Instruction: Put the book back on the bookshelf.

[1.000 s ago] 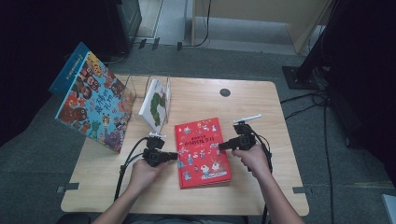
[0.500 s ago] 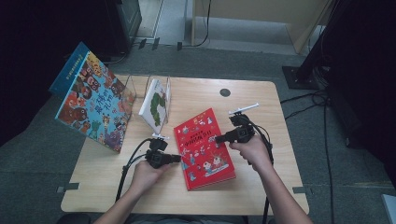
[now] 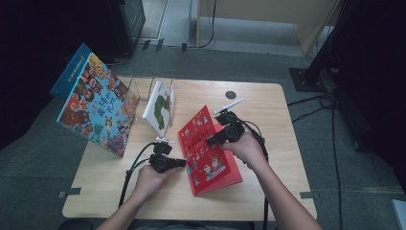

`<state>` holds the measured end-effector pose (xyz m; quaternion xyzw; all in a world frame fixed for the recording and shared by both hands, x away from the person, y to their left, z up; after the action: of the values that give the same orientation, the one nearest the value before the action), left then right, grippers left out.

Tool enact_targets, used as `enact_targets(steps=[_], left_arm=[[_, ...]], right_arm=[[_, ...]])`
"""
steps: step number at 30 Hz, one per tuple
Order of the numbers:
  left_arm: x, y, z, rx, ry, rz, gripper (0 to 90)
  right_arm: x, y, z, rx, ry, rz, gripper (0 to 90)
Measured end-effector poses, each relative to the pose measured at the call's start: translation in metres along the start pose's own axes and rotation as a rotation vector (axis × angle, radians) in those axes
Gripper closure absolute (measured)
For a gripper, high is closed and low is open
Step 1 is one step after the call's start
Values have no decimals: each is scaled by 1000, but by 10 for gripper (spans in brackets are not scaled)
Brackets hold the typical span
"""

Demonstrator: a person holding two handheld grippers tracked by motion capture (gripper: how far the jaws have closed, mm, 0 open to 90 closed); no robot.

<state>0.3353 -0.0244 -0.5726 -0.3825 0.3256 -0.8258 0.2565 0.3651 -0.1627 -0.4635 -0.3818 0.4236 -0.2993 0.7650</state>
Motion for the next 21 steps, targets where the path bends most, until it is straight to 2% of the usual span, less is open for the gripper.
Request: enact_targets(steps=[3, 8, 11, 14, 21], left_arm=[[0, 0, 0, 1, -4, -1, 889], [1, 1, 0, 9, -1, -3, 889], [4, 3, 0, 7, 0, -17, 874], [3, 2, -1, 1, 5, -11, 853], [-2, -6, 4, 29, -9, -18, 827]], right_arm=[[-4, 4, 4, -15, -16, -17, 754], [-10, 6, 8, -37, -28, -3, 800], [-12, 4, 10, -54, -42, -17, 810], [-14, 3, 11, -78, -58, -28, 816], [-19, -7, 5, -144, -102, -70, 869]])
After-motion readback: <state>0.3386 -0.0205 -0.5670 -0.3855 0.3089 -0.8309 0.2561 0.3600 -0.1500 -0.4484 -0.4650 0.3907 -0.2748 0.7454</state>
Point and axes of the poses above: each handheld gripper's, and its own axes: y roughly forward along the jaws, z roughly out of its top, x roughly to its right, the point moved 9 cm from there along y, roughly forward along the jaws, and after that the axes turned 4 degrees about y, right-handed, at the moved point
